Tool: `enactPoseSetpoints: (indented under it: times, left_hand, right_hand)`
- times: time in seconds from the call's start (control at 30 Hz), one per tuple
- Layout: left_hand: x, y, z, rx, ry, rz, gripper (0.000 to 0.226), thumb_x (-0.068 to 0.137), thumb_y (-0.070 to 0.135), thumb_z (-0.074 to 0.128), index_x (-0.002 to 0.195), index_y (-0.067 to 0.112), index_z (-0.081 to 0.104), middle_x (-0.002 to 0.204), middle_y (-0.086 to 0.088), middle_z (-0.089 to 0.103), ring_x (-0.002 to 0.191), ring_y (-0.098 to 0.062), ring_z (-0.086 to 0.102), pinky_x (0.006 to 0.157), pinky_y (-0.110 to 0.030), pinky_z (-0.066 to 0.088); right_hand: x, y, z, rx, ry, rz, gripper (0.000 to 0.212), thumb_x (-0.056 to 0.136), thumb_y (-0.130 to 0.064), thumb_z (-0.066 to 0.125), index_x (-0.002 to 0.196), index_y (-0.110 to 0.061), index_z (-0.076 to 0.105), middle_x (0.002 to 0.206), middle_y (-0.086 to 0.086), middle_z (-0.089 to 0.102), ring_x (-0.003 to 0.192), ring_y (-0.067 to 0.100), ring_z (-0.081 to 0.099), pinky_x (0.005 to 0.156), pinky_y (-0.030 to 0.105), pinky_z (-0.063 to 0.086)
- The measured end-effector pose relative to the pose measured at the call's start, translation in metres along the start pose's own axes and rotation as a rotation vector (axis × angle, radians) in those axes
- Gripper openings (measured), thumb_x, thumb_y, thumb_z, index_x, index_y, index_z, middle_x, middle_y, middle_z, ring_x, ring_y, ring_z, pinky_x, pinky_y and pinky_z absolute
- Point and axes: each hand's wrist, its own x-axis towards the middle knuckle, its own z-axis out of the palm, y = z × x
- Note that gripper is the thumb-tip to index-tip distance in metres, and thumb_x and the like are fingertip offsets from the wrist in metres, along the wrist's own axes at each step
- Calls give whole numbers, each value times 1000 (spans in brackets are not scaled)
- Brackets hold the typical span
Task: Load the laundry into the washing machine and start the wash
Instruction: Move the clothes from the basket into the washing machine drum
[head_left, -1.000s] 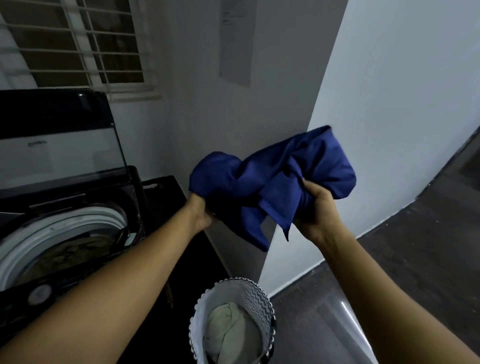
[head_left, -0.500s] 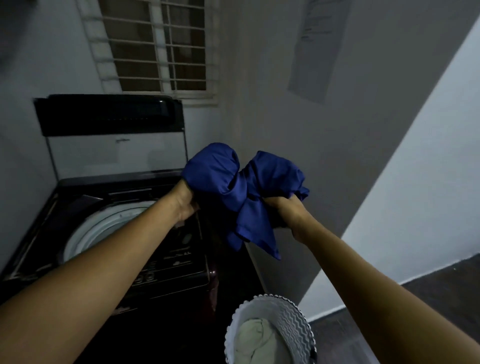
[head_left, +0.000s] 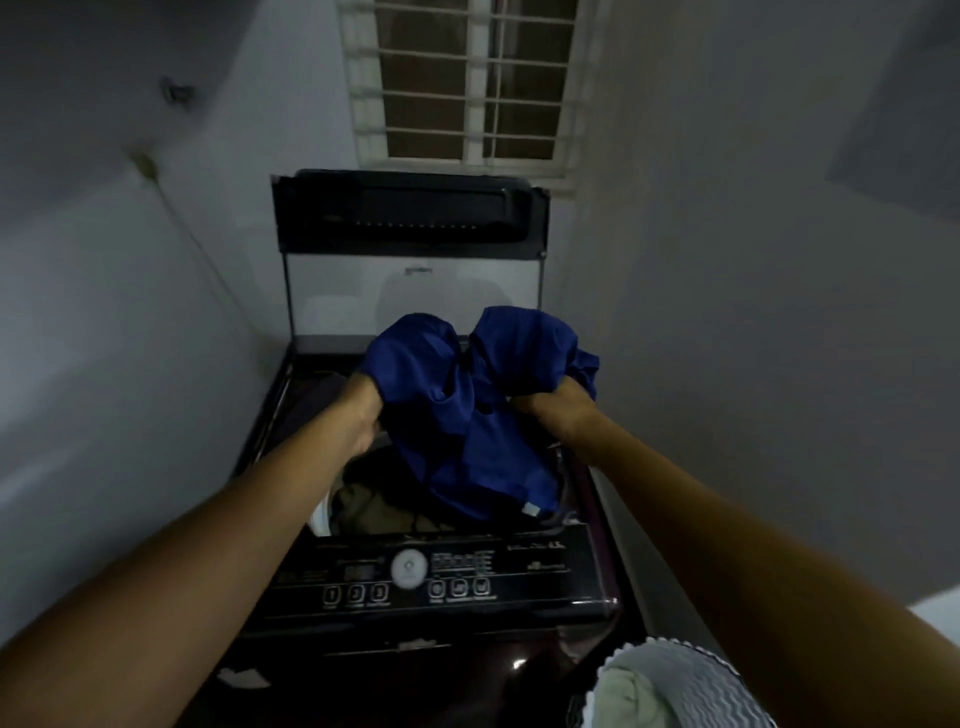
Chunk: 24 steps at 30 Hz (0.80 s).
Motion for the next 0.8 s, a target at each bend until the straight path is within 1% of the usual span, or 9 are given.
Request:
enactPoseSetpoints:
  times: [0.07, 0.17, 0.3, 0.37, 0.43, 0.5, 0.6, 0.7, 0.8]
  left_hand:
    - [26, -5, -19, 61, 62, -76, 34, 106, 23, 46, 79, 8, 60, 85, -14, 62, 62, -21, 50, 44, -28, 45]
    - [60, -25, -43, 184, 103, -98, 33, 108, 26, 41, 107, 5, 67, 86, -12, 64, 66, -24, 55, 53, -32, 46]
    - [103, -62, -75, 463, -43, -9, 28, 100, 13, 48, 122, 23, 63, 112, -3, 67, 98, -25, 63, 83, -34, 54]
    - [118, -78, -88, 587, -127, 30, 47, 90, -6, 49, 121, 27, 59, 114, 0, 62, 106, -22, 59, 82, -29, 51]
    - [134, -92, -96, 648, -143, 20, 62, 88, -6, 53, 141, 26, 50, 130, -3, 57, 100, -13, 59, 79, -24, 50]
    - [141, -102, -96, 804, -187, 123, 67, 88, 3, 59, 148, 29, 44, 137, 1, 54, 103, -10, 59, 84, -21, 49]
    - [158, -125, -86, 1143, -352, 236, 81, 85, 36, 72, 155, 33, 30, 160, -6, 31, 144, -27, 33, 115, -40, 34]
    - [170, -148, -78, 1312, -532, 14, 113, 76, 62, 73, 157, 43, -3, 167, -5, -10, 152, -38, 2, 121, -54, 19]
    - [188, -171, -72, 1419, -611, -154, 128, 70, 71, 71, 152, 43, -24, 165, -7, -19, 151, -41, -2, 122, -56, 13]
  right_hand:
    - [22, 7, 27, -94, 15, 16, 5, 88, -13, 70, 90, -14, 65, 89, 4, 67, 85, 23, 64, 64, 27, 55]
    - [51, 30, 60, -212, -32, 92, 31, 85, -23, 76, 106, -1, 70, 104, 18, 72, 96, 33, 67, 86, 48, 58]
    - [73, 66, 88, -318, -131, 222, 57, 84, -41, 80, 129, -9, 65, 125, 14, 68, 115, 33, 64, 94, 37, 53]
    - [80, 80, 95, -400, -158, 249, 61, 84, -48, 78, 131, -13, 63, 130, 12, 66, 120, 31, 62, 97, 36, 52]
    - [90, 90, 99, -508, -135, 232, 50, 89, -46, 74, 124, -12, 64, 124, 13, 68, 116, 31, 64, 93, 35, 52]
    - [99, 94, 103, -558, -109, 173, 48, 90, -43, 73, 126, -13, 62, 121, 13, 68, 113, 31, 65, 91, 34, 52]
    - [113, 99, 118, -714, -168, 8, 70, 86, -47, 73, 145, -19, 48, 135, 16, 59, 124, 36, 57, 102, 39, 49]
    - [128, 114, 149, -862, -401, -52, 93, 84, -54, 72, 159, -27, 24, 159, 20, 31, 142, 45, 37, 115, 51, 37]
    - [141, 142, 177, -1003, -669, 50, 96, 90, -50, 67, 162, -32, 7, 168, 16, 3, 150, 49, 13, 120, 60, 24]
